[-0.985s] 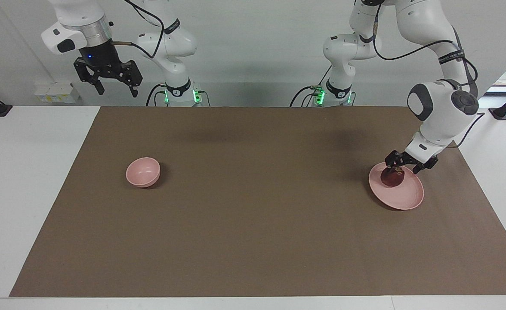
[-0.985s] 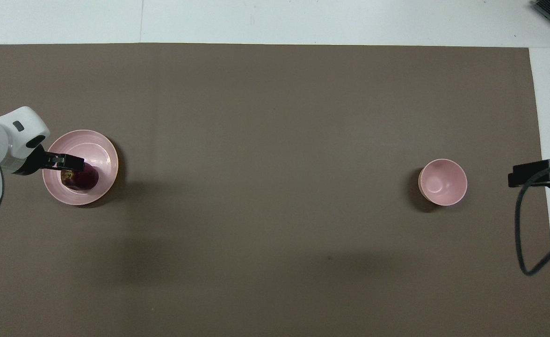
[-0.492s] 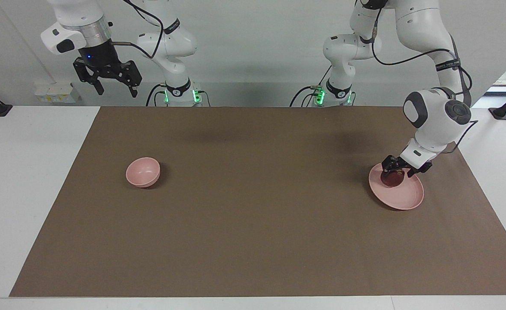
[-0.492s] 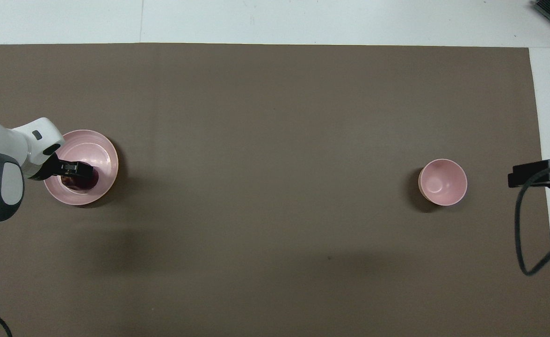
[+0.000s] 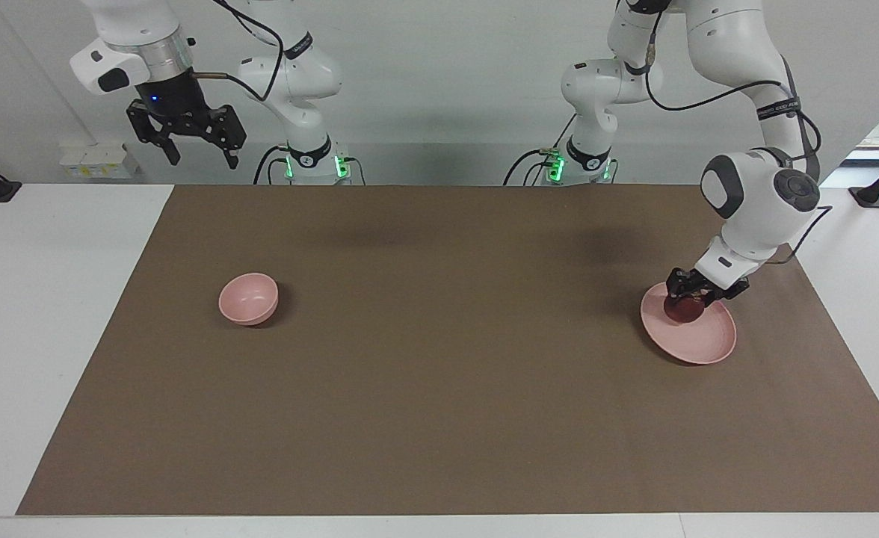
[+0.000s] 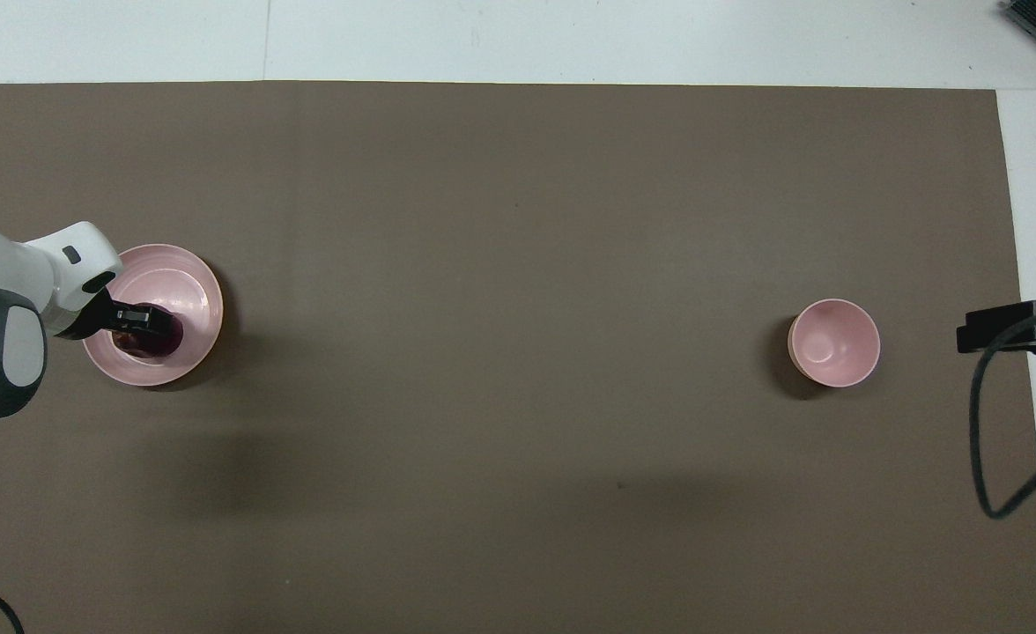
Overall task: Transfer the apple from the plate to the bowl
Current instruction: 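Reach the left gripper down to the red apple and grasp it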
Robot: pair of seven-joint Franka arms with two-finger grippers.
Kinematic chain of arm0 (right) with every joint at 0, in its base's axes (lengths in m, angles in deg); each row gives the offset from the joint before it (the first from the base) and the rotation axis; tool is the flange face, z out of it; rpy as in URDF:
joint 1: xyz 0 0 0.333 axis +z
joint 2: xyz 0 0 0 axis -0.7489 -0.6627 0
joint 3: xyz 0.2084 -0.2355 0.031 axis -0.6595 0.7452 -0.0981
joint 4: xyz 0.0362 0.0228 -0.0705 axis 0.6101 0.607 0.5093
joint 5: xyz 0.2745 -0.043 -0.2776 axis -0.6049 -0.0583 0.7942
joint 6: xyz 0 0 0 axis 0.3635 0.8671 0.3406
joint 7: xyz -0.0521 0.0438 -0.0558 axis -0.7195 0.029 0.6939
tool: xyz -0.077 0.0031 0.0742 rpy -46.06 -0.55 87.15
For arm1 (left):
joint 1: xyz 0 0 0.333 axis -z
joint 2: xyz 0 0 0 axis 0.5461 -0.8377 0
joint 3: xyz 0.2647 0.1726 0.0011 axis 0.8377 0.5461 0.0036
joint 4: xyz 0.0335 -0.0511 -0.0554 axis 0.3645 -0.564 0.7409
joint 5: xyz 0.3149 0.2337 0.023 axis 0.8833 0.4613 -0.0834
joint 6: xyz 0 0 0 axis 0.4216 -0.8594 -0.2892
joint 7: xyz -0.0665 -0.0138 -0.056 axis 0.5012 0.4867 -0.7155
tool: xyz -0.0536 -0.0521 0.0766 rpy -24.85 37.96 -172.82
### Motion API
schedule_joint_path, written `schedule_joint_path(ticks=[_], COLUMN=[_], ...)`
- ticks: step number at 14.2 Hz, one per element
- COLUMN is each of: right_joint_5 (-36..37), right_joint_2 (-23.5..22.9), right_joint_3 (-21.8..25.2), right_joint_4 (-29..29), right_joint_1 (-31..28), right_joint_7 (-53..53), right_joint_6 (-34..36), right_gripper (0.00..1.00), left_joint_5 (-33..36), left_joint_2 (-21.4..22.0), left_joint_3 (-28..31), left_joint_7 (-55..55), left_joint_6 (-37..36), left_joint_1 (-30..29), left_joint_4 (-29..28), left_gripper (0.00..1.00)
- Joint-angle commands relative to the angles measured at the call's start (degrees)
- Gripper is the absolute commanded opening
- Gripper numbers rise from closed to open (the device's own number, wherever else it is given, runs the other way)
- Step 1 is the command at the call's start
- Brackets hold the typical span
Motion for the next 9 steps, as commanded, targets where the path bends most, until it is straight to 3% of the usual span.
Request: schedule_joint_path(ticks=[1,4,7,9], right_joint_5=[-1.78,-1.86,-1.86,-1.86], right_joint_2=[1.24,1.33,1.33,1.33], right_joint_3=[0.05,0.13,0.13,0.22], right_joint_4=[1.4,1.57,1.57,1.66], right_joint_1=[-0.36,-0.62,-0.71,-0.71], right_joint_7=[-2.26,-2.35,-2.35,-2.43], right_joint_6=[-0.71,-0.01,-0.1,0.17], right_gripper=[1.0,1.0,1.0,1.0], left_joint_5=[-0.95,-9.8,-13.23,-22.09], left_joint_2=[2.88,2.09,2.26,2.0], left_joint_3=[-0.6,-0.51,-1.21,-1.21], left_joint_7=[-1.25,-2.3,-4.59,-4.59], left_joint_6=[-4.49,-9.14,-12.84,-16.61], left_joint_1=[-1.06,-0.88,-0.53,-0.53], left_joint_4=[1.6,5.73,9.07,12.06], left_gripper=[0.0,0.0,0.0,0.0])
